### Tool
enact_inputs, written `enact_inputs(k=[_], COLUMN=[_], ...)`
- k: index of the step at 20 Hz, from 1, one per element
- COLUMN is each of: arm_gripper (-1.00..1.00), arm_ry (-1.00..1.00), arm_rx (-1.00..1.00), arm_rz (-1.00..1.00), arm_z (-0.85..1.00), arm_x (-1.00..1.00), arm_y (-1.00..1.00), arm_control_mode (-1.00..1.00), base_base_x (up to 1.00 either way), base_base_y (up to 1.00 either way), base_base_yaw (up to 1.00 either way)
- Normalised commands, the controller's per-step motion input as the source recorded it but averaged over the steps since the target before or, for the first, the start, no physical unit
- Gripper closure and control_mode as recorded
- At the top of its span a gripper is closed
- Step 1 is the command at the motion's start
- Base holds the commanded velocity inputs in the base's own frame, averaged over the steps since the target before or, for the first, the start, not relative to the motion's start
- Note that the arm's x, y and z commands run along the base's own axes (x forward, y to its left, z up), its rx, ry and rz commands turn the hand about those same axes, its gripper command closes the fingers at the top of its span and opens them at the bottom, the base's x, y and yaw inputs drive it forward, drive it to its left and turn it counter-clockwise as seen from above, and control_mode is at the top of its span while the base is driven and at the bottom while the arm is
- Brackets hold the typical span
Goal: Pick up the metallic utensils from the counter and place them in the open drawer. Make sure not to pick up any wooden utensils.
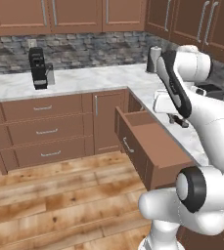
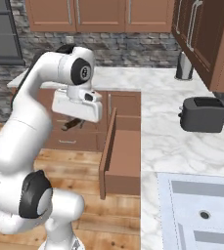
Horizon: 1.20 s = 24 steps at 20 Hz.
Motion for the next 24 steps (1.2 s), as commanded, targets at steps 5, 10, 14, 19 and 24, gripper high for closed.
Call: enact_inputs(k=[5,10,14,19,24], arm_gripper=[1.0,1.0,1.0,1.0,1.0], arm_ry=[0.02,-0.04,-0.02,-0.1,-0.42], arm_rx=[-0.01,0.0,0.0,0.0,0.01], arm_rz=[0.04,0.08,0.08,0.09,0.07], arm_z=[-0.68,-0.96,-0.98,-0.63,-0.08], arm_x=[1.0,1.0,1.0,0.88,0.09], arm_y=[0.0,-0.06,-0.14,-0.2,-0.02], arm_control_mode=[-1.0,-1.0,-1.0,-1.0,-1.0], base_base_x=[0.0,0.0,0.0,0.0,0.0], base_base_y=[0.0,0.0,0.0,0.0,0.0], base_base_yaw=[0.0,0.0,0.0,0.0,0.0])
